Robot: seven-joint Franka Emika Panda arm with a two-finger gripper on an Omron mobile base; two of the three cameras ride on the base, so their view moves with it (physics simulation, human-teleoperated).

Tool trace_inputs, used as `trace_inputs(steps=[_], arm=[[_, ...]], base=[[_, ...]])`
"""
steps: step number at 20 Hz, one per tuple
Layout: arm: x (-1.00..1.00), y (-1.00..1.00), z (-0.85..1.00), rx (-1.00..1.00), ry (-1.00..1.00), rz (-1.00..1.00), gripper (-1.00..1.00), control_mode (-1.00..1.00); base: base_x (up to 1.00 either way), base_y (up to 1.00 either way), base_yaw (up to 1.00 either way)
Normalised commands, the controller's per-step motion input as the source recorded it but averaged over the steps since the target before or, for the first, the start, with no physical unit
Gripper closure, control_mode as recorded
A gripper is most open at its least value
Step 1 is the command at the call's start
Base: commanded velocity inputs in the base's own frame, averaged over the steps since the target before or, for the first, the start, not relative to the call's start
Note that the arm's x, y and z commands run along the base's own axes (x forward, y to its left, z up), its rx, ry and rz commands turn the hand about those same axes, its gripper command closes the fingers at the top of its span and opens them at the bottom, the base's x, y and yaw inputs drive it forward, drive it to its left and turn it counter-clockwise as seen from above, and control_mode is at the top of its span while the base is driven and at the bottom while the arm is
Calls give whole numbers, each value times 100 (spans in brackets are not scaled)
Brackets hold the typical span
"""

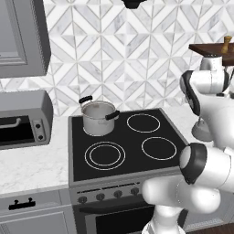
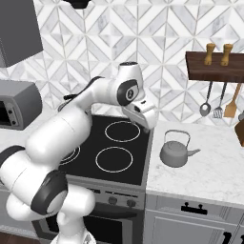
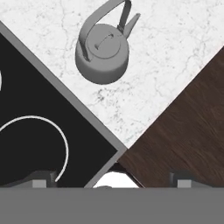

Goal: Pick the kettle from the counter and place it on a stove burner. Then turn the burner on.

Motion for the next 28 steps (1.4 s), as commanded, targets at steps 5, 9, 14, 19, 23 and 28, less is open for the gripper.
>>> trace_inputs(steps=[5,9,14,19,23,28], arm=[[36,-18,-3,0,-1,0,-100,-100],[27,-58,0,0,0,0,-100,-100],[29,-70,-3,0,-7,2,-100,-100],[25,-26,-32,0,-3,2,-100,-100],[10,0,-24,-2,0,0,-100,-100],[33,0,-12,-5,0,-3,-100,-100]], base=[[0,0,0],[0,0,0],[0,0,0],[0,0,0],[0,0,0],[0,0,0]])
